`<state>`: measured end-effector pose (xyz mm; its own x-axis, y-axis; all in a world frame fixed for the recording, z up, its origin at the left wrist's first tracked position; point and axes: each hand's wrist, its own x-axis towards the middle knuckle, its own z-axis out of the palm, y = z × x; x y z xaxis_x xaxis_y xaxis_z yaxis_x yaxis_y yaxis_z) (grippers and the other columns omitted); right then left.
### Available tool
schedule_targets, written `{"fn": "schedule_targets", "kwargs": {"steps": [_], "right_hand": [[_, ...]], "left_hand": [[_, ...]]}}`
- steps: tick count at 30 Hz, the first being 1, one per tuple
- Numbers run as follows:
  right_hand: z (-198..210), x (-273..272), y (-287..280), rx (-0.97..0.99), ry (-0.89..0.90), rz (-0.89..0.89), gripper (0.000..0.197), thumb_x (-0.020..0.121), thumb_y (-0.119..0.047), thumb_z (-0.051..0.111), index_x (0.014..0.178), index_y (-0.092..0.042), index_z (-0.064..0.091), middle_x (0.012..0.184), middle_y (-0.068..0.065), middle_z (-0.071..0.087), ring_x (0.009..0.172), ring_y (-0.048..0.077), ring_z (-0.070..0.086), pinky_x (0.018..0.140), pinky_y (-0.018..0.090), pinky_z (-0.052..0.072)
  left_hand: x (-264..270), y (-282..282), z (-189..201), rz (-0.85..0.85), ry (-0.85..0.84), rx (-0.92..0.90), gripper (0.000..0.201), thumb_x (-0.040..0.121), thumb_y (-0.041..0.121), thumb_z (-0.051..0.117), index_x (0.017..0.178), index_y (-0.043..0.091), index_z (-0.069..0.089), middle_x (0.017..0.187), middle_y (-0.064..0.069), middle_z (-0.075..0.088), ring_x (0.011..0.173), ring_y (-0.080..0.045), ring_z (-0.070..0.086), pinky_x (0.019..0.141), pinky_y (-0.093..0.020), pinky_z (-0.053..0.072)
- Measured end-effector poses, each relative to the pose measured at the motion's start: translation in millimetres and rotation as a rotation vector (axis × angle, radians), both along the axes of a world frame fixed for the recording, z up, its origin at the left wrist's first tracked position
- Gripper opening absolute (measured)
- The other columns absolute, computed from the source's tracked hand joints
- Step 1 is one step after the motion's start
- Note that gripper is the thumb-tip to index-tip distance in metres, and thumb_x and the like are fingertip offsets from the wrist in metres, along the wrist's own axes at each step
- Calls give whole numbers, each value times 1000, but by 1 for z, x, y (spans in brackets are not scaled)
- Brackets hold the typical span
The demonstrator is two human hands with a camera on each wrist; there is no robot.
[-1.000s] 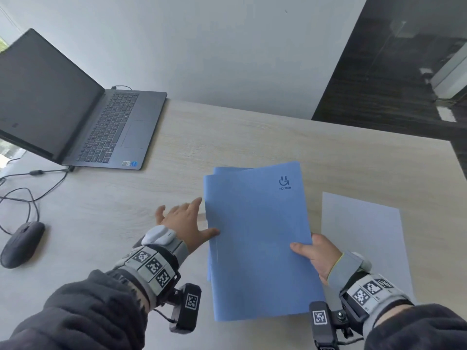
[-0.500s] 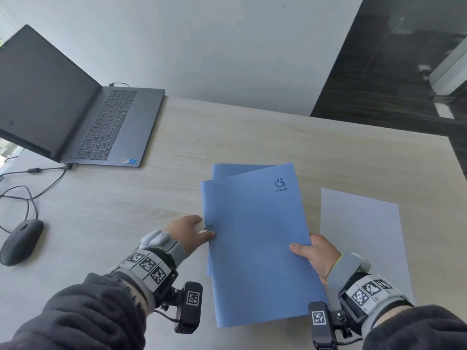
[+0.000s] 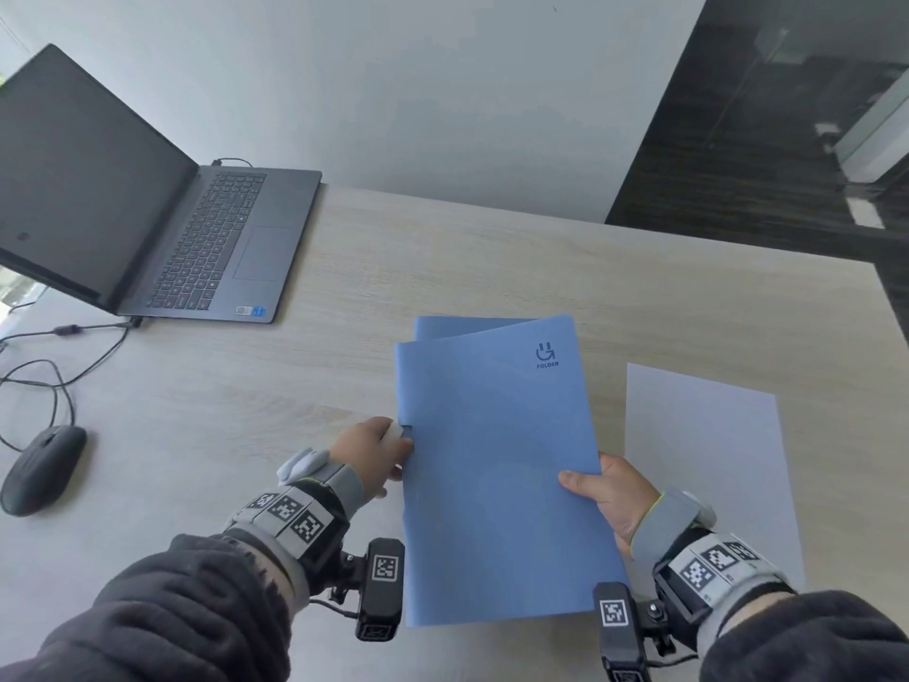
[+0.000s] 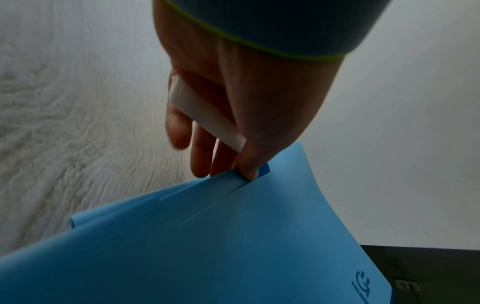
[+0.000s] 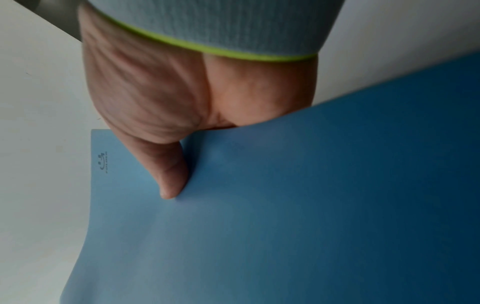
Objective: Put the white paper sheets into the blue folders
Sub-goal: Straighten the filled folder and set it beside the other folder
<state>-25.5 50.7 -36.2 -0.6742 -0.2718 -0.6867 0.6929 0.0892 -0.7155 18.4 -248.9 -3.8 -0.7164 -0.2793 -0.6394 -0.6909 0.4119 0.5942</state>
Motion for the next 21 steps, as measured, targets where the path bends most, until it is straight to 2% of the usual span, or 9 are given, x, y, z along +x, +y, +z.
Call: {"fn": "schedule_targets", "kwargs": {"steps": [2, 5, 9, 10, 12, 14, 16, 19, 21], "right_hand": [[-1, 1, -3, -3, 2, -18, 25, 82, -2, 66, 107, -3, 69, 102, 18, 75, 91, 39, 70, 86, 56, 54], [-3, 2, -9, -7, 20, -38, 40, 69, -12, 68, 108, -3, 69, 104, 18, 74, 94, 39, 69, 87, 55, 54], [-9, 2, -10, -1, 39, -51, 37, 68, -14, 68, 104, -5, 70, 99, 15, 76, 89, 36, 71, 81, 49, 56], [-11, 2, -11, 3, 42, -53, 36, 69, -14, 68, 104, -5, 71, 98, 14, 77, 88, 35, 71, 79, 47, 56], [-13, 3, -15, 10, 49, -53, 35, 69, -13, 68, 103, -5, 71, 96, 13, 77, 87, 34, 72, 77, 45, 56], [-16, 4, -20, 22, 57, -46, 31, 71, -11, 70, 102, -4, 71, 93, 11, 77, 85, 33, 72, 77, 45, 56], [-18, 6, -26, 37, 67, -39, 17, 81, -2, 68, 98, -6, 71, 88, 8, 78, 82, 30, 72, 76, 42, 56], [-21, 7, -34, 39, 57, -33, 18, 89, 4, 59, 96, -8, 71, 85, 4, 78, 78, 25, 73, 73, 39, 57], [-22, 8, -42, 20, 41, -24, 19, 89, 4, 59, 100, -6, 71, 89, 7, 78, 81, 27, 73, 77, 43, 57]], "left_hand": [[1, 6, -4, 116, 9, 121, 14, 94, 18, 48, 98, 14, 60, 92, -9, 71, 80, -28, 71, 69, -44, 62], [0, 14, -5, 290, 28, 274, 18, 98, 15, 42, 101, 14, 60, 86, -7, 67, 73, -24, 65, 64, -41, 60], [3, 14, -11, 349, 22, 265, 31, 79, 22, 45, 102, 21, 65, 99, -12, 71, 90, -33, 67, 87, -50, 55], [4, 13, -15, 359, 21, 269, 35, 75, 22, 43, 102, 20, 65, 102, -15, 71, 93, -33, 67, 89, -51, 54], [7, 13, -17, 398, 12, 298, 36, 73, 16, 43, 101, 16, 65, 100, -17, 70, 85, -30, 63, 81, -46, 54], [9, 15, -15, 451, 10, 347, 42, 64, 14, 44, 103, 8, 61, 91, -16, 63, 79, -27, 56, 69, -37, 46], [10, 13, -14, 481, 16, 366, 50, 58, 14, 44, 105, 6, 59, 88, -14, 59, 76, -27, 53, 64, -33, 41], [12, 5, -14, 506, 44, 409, 39, 72, 8, 49, 109, 11, 62, 91, -12, 65, 80, -28, 59, 69, -36, 47], [16, -7, -20, 479, 46, 401, 44, 71, 16, 61, 115, 17, 59, 98, -8, 71, 88, -29, 68, 81, -43, 56]]}}
